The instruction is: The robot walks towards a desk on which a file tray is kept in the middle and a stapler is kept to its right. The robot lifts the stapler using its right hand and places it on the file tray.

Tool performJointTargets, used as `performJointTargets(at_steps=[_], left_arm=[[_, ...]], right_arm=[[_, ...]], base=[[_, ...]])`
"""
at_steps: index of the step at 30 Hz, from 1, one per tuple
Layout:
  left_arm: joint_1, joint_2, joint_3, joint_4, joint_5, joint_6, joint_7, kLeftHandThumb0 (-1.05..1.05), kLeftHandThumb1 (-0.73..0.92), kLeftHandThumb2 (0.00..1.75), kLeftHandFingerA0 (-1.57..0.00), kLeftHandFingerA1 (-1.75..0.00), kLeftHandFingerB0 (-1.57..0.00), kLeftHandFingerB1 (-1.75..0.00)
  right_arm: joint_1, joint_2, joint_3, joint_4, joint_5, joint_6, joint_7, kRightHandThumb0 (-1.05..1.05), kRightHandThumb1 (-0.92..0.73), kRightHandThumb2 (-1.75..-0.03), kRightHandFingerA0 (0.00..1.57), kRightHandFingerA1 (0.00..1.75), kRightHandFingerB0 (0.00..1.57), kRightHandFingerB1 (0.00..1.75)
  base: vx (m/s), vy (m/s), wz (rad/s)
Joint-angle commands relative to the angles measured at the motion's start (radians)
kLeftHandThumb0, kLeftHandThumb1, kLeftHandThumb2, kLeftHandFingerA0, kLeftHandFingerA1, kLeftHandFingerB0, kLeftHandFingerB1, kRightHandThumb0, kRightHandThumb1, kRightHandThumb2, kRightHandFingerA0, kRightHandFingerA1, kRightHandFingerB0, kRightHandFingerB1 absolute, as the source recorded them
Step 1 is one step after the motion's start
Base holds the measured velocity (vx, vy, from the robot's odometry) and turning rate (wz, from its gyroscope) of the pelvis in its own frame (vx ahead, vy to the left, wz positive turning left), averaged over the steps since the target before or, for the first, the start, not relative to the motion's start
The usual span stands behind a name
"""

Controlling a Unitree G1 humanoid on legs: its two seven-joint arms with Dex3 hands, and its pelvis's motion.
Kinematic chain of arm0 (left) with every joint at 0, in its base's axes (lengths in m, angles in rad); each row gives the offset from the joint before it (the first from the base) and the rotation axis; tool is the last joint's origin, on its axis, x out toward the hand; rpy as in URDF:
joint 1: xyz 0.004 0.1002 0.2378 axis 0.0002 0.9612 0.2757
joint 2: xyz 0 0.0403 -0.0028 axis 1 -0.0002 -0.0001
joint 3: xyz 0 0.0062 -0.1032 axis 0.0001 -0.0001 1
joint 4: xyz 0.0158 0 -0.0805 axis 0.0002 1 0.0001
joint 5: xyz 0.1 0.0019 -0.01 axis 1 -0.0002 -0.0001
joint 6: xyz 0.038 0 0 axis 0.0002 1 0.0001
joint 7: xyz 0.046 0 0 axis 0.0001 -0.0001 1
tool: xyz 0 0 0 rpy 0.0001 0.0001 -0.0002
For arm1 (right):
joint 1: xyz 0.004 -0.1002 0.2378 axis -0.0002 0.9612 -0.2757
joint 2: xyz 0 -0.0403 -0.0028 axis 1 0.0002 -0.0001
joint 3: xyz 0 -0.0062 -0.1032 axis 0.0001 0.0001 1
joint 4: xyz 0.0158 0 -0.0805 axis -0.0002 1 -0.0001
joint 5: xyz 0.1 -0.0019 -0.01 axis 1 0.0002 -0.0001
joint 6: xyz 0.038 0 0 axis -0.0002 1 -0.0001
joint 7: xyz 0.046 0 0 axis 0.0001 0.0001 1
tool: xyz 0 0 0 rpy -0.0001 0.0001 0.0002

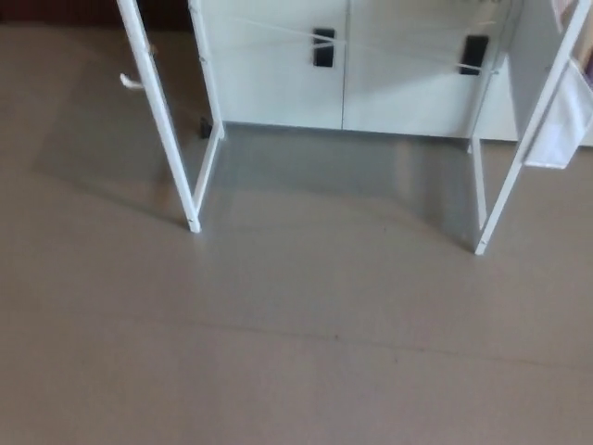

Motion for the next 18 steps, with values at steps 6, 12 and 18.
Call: performJointTargets(at_steps=[6,12,18], left_arm=[[-0.055,0.028,-0.004,0.069,0.014,0.011,-0.001,-0.56,0.86,0.66,-0.28,-0.41,-0.32,-0.38],[-0.069,0.031,0.003,0.092,0.001,-0.029,-0.01,-0.56,0.87,0.66,-0.3,-0.41,-0.33,-0.37],[-0.046,0.033,0.012,0.024,-0.01,0.014,-0.02,-0.54,0.86,0.66,-0.29,-0.4,-0.33,-0.37]], right_arm=[[-0.043,0.0,0.021,0.037,-0.021,0.043,-0.02,-0.65,-0.45,-0.79,0.04,0.33,0.04,0.3],[0.001,0.032,-0.077,0.019,0.086,-0.016,-0.015,-0.26,-0.43,-0.93,0.01,0.48,0.0,0.46],[-0.004,0.013,-0.035,0.006,0.019,-0.009,-0.005,-0.3,-0.45,-0.96,0.0,0.46,0.0,0.47]], base=[[0.28,-0.124,0.0],[0.39,0.059,-0.19],[0.51,0.157,-0.37]])
